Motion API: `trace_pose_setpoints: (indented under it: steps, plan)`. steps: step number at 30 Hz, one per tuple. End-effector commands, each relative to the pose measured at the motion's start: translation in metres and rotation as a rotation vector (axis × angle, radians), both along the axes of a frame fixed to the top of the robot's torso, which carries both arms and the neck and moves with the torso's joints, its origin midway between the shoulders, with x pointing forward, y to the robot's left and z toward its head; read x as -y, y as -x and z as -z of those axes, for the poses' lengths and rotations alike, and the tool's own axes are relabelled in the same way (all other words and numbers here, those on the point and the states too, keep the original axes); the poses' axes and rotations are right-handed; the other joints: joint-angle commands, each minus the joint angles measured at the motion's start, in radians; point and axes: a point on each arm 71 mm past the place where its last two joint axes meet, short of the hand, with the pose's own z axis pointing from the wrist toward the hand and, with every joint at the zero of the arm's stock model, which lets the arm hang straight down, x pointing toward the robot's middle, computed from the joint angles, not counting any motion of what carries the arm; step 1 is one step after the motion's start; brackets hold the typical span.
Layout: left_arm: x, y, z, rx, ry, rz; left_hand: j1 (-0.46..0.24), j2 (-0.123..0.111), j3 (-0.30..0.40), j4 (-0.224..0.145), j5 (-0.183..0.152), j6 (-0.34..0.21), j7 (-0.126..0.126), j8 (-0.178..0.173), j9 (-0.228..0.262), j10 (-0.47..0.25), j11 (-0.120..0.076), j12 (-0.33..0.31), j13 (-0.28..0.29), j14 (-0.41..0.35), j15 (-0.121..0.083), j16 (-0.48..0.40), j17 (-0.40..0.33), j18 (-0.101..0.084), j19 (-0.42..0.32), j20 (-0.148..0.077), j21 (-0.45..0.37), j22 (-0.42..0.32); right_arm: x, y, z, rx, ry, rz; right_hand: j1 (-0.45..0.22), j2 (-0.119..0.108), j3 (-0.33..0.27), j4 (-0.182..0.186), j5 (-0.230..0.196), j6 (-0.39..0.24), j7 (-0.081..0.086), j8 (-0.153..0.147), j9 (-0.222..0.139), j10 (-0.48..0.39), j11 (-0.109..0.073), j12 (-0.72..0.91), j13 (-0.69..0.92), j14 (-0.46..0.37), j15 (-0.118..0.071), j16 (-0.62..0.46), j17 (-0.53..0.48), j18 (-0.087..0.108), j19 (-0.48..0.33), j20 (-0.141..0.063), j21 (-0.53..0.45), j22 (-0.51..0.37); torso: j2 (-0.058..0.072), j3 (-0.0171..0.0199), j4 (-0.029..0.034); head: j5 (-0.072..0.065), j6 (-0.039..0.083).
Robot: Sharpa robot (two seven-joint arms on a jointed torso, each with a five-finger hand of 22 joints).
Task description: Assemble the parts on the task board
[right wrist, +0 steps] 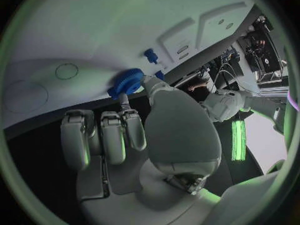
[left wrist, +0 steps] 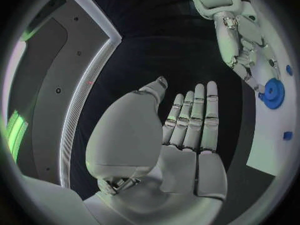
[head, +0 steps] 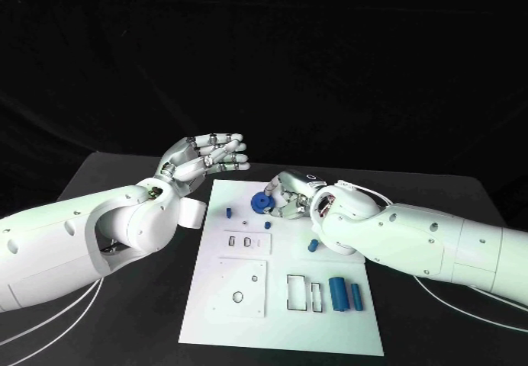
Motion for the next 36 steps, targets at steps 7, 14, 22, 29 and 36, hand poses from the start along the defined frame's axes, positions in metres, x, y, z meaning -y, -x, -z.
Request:
trace_pose_setpoints:
  steps: [7,14,22,29,36]
  plan:
    - [0.002,0.000,-0.002,0.007,0.012,0.013,-0.009,-0.002,0.006,-0.003,0.000,-0.007,0.066,-0.005,-0.001,-0.001,0.003,-0.003,0.000,-0.004,0.000,-0.003,0.001,0.012,-0.003,0.007,-0.005,-0.001,0.003,-0.001,0.008,-0.036,0.040,0.012,-0.007,0.009,0.000,0.009,0.006,-0.006,0.001,-0.008,-0.003,0.010,0.006,0.001,0.134,0.097,0.008,0.004,0.239,-0.012,0.036,0.005,0.002,0.186,-0.001,0.0019,-0.0009,0.000,0.003]
    - [0.001,0.000,-0.002,0.007,0.011,0.011,-0.009,-0.002,0.006,-0.003,0.000,-0.007,0.066,-0.005,-0.001,-0.001,0.003,-0.003,0.000,-0.004,0.000,-0.003,0.001,0.012,-0.003,0.007,-0.005,-0.001,0.008,-0.001,0.007,-0.019,0.033,0.024,-0.007,0.010,0.001,0.009,0.006,-0.006,0.001,-0.008,-0.003,0.010,0.006,0.002,0.135,0.097,0.008,0.004,0.238,-0.012,0.036,0.005,0.002,0.186,0.000,0.0018,-0.0010,0.004,0.004]
    - [-0.001,0.000,-0.001,0.007,0.010,0.006,-0.009,-0.002,0.006,-0.003,0.000,-0.007,0.066,-0.005,-0.001,-0.001,0.003,-0.003,0.000,-0.004,0.000,-0.003,0.001,0.012,-0.003,0.007,-0.005,-0.001,0.014,0.005,0.004,-0.007,0.019,0.020,-0.005,0.011,0.004,0.007,0.009,0.001,0.000,-0.006,-0.003,0.013,0.005,0.005,0.139,0.097,0.008,0.004,0.239,-0.013,0.039,0.006,0.005,0.190,0.000,0.0016,-0.0028,0.005,0.001]
    - [-0.002,0.000,-0.001,0.007,0.009,0.004,-0.010,-0.003,0.006,-0.005,0.000,-0.008,0.067,-0.007,-0.001,-0.001,0.003,-0.006,0.000,-0.004,0.001,-0.005,0.004,0.012,-0.002,0.008,-0.006,-0.003,0.022,0.008,0.000,0.020,-0.006,0.034,-0.005,0.011,0.004,0.007,0.009,0.003,-0.001,-0.005,-0.003,0.013,0.005,0.005,0.138,0.097,0.008,0.004,0.240,-0.013,0.039,0.006,0.005,0.190,0.000,0.0020,-0.0023,0.003,0.002]
    - [-0.004,0.000,-0.001,0.008,0.008,-0.001,-0.010,-0.003,0.006,-0.005,0.000,-0.008,0.067,-0.007,-0.001,-0.001,0.003,-0.006,0.000,-0.004,0.001,-0.005,0.004,0.012,-0.002,0.008,-0.006,-0.003,0.048,0.015,-0.019,0.105,-0.099,0.057,0.004,0.006,0.010,0.000,0.013,0.016,-0.003,-0.003,-0.004,0.015,0.002,0.008,0.141,0.097,0.006,0.005,0.240,-0.015,0.044,0.005,0.011,0.196,-0.002,0.0017,-0.0040,0.003,0.003]
